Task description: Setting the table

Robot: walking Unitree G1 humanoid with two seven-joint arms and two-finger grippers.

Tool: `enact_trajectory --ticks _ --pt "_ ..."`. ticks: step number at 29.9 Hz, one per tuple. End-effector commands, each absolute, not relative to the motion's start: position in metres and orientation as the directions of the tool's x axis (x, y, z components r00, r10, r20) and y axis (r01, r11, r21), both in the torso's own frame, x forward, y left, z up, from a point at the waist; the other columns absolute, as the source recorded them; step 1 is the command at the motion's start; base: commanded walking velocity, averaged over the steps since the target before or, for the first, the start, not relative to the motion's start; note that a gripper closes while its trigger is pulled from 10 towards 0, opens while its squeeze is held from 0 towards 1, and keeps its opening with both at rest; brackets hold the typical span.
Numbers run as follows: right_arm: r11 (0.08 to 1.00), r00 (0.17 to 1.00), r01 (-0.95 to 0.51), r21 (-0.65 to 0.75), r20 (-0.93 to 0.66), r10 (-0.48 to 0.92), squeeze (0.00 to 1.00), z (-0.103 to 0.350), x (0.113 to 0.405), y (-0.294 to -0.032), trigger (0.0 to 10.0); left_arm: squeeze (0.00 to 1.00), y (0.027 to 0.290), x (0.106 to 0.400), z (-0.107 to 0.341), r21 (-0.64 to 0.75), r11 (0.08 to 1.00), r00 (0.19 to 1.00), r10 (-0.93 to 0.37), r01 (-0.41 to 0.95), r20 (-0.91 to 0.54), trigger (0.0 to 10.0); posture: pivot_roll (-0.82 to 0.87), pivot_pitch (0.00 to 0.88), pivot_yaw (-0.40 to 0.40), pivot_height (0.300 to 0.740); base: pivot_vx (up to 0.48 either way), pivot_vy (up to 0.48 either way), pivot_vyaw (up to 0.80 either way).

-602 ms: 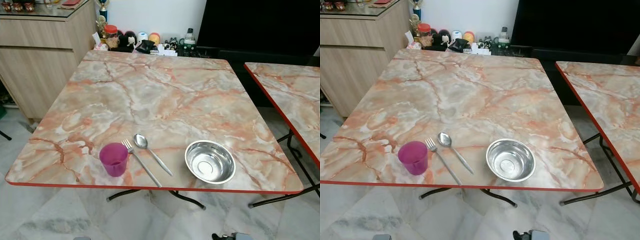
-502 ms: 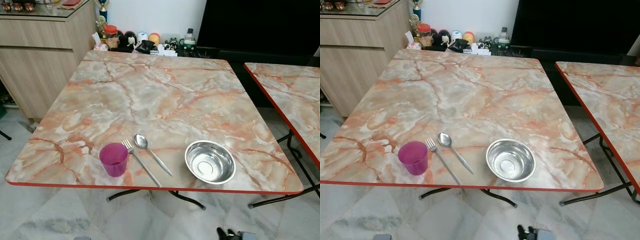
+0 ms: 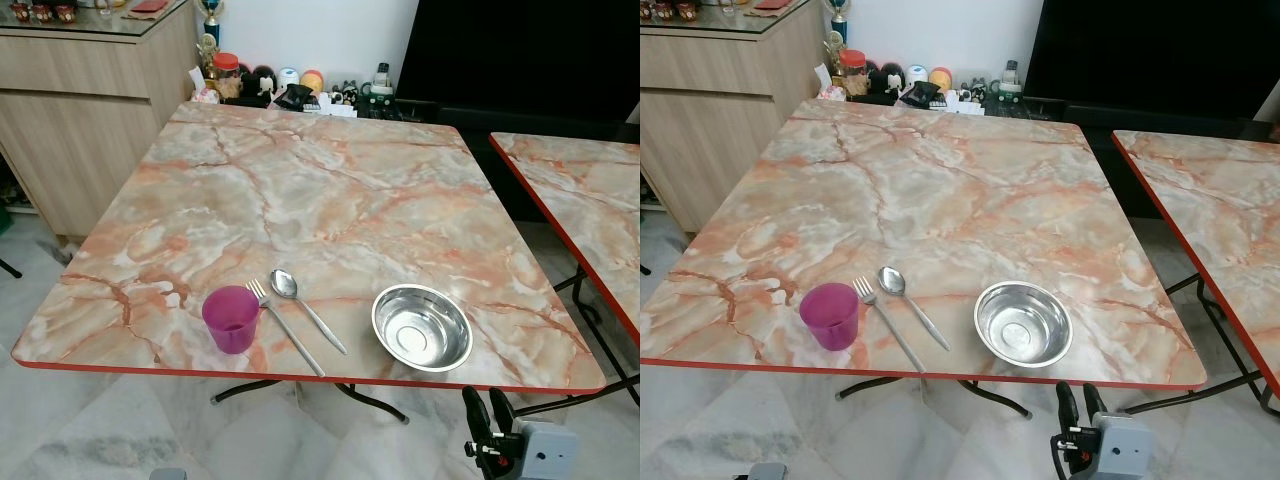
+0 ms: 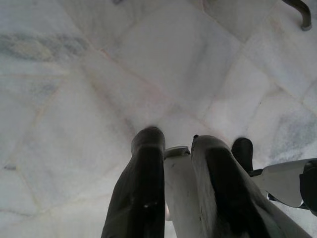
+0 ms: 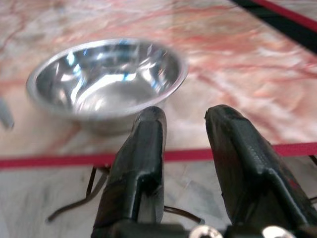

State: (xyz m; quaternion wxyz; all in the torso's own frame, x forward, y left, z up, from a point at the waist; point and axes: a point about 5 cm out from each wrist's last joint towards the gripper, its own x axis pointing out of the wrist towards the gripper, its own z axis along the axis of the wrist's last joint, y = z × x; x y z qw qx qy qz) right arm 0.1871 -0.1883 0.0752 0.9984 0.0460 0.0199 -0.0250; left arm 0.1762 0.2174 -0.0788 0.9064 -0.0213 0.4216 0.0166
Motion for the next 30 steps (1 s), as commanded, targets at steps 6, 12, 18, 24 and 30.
enact_trajectory --ticks 6,12,18,24,30 --pt "0.965 0.985 0.167 0.203 0.001 -0.171 1.00 0.100 0.215 -0.214 10.0 0.00 0.215 0.177 -0.079 -0.025 0.999 0.642 0.007 -0.041 -0.767 10.0 0.01 0.094 -0.095 0.740 0.000 0.000 0.00" --pt "0.904 0.968 0.250 0.346 -0.088 -0.234 0.00 0.098 0.236 -0.229 10.0 0.00 0.214 0.179 -0.078 -0.029 0.999 0.647 0.003 -0.039 -0.762 10.0 0.02 0.094 -0.086 0.740 0.000 0.000 0.00" --pt "0.886 0.979 0.203 0.417 -0.101 -0.177 0.00 0.100 0.251 -0.226 10.0 0.00 0.215 0.178 -0.078 -0.026 0.999 0.649 0.009 -0.044 -0.761 10.0 0.04 0.098 -0.086 0.740 0.000 0.000 0.00" --pt "0.861 0.985 0.164 0.481 -0.122 -0.120 1.00 0.103 0.266 -0.221 10.0 0.00 0.215 0.176 -0.079 -0.025 0.999 0.647 0.012 -0.048 -0.763 10.0 0.04 0.098 -0.083 0.740 0.000 0.000 0.00" --pt "0.872 0.990 0.114 0.477 -0.133 -0.057 0.00 0.102 0.271 -0.216 10.0 0.00 0.215 0.175 -0.079 -0.022 0.999 0.646 0.013 -0.047 -0.764 10.0 0.05 0.089 -0.083 0.740 0.000 0.000 0.00"
